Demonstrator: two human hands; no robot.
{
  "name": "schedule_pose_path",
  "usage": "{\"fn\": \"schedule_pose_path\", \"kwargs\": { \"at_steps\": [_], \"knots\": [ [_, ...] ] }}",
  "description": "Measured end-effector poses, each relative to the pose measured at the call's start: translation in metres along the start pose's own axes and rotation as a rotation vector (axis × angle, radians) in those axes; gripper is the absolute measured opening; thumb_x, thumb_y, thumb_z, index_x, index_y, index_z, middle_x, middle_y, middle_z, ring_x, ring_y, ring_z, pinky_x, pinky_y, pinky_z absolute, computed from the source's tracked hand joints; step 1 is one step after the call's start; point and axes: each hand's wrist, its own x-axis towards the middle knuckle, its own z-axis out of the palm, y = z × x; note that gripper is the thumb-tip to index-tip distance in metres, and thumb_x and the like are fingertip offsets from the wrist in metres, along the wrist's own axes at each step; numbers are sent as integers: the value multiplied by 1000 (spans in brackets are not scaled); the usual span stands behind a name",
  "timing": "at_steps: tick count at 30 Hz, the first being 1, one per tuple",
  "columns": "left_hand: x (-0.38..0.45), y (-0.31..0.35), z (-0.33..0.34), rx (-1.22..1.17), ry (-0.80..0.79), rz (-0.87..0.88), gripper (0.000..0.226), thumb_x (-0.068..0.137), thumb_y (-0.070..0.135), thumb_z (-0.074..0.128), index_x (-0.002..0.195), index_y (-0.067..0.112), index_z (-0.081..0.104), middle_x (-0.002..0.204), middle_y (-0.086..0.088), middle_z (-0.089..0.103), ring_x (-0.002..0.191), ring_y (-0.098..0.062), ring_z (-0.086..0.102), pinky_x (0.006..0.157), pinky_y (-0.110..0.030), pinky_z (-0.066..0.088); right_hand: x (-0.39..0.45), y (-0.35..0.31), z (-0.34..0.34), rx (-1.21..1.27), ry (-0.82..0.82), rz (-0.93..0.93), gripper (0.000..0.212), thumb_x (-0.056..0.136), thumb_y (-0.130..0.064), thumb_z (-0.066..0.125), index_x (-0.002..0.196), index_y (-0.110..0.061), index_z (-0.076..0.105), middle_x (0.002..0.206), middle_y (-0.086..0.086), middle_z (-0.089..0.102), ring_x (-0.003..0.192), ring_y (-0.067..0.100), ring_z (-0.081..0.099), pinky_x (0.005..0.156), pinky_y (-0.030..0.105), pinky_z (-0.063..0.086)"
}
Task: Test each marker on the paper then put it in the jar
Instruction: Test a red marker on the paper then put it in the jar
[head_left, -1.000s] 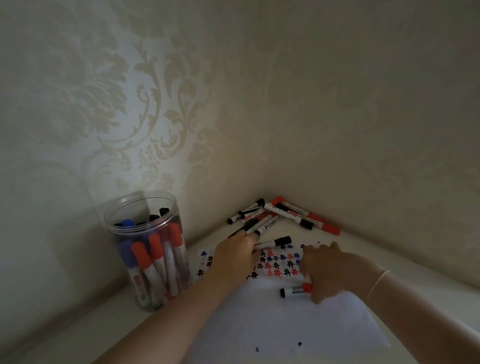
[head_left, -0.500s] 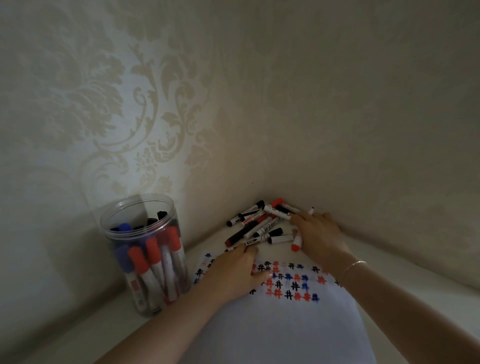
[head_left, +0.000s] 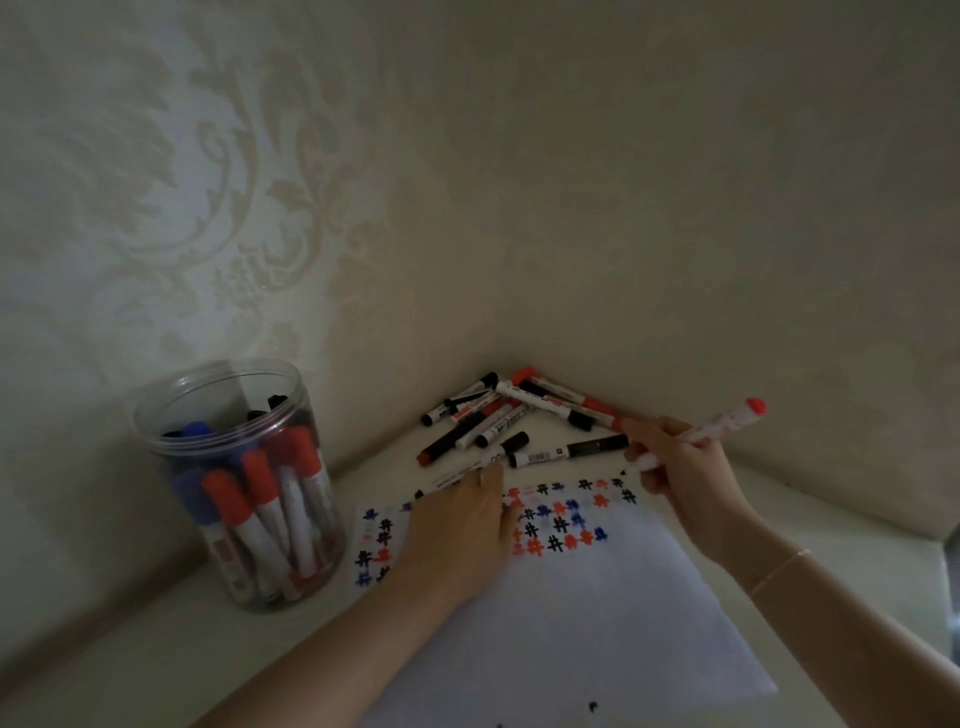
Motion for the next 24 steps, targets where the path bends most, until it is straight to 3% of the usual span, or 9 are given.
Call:
{"fn": "schedule_pose_path", "kwargs": {
  "at_steps": [3, 6, 8, 11, 15, 19, 24],
  "knots": [
    [6, 13, 0, -147, -21, 153, 46, 99, 51, 32, 137, 26, 43, 116, 0, 51, 94, -16, 56, 73, -28, 47, -10, 13, -1, 28, 7, 55, 16, 89, -2, 58, 74, -2, 55, 58, 12, 56, 45, 18, 47, 42, 25, 40],
    [14, 20, 8, -205, -95, 205, 48, 95, 59, 36, 132, 32, 51, 103, 1, 43, 86, -14, 50, 65, -27, 40, -13, 26, 0, -180, 66, 67, 25, 84, -1, 61, 62, -7, 50, 50, 5, 55, 40, 12, 51, 42, 21, 42],
    [15, 18, 15, -237, -90, 201, 53, 90, 66, 36, 131, 37, 52, 100, 4, 39, 82, -9, 44, 62, -25, 34, -12, 33, 2, -284, 121, 52, 27, 81, -2, 62, 58, -10, 50, 47, 1, 54, 41, 11, 49, 42, 21, 39],
    [14, 15, 20, -258, -82, 199, 62, 82, 75, 41, 132, 39, 51, 99, 7, 37, 81, -6, 40, 63, -22, 31, -11, 39, 4, -331, 172, 32, 26, 77, -3, 64, 57, -9, 47, 57, 9, 54, 54, 19, 50, 50, 25, 39],
    [14, 15, 17, -224, -88, 202, 75, 74, 81, 46, 136, 40, 45, 104, 8, 37, 86, -7, 37, 72, -23, 34, -12, 38, 6, -394, 195, 13, 37, 77, -2, 65, 52, -13, 40, 53, 3, 48, 48, 13, 43, 39, 18, 32],
    [13, 15, 17, -219, -108, 175, 86, 72, 82, 44, 144, 36, 35, 112, 7, 37, 90, -7, 33, 81, -24, 31, -15, 36, 8, -425, 192, 22, 36, 78, -1, 63, 53, -13, 41, 56, 3, 50, 51, 15, 45, 44, 22, 35],
    [12, 16, 15, -212, -124, 167, 88, 72, 83, 44, 145, 34, 33, 115, 8, 36, 92, -6, 32, 84, -23, 31, -17, 31, 7, -391, 189, -4, 43, 78, 6, 58, 48, -20, 41, 39, -11, 46, 38, 3, 43, 36, 13, 30]
  ]
}}
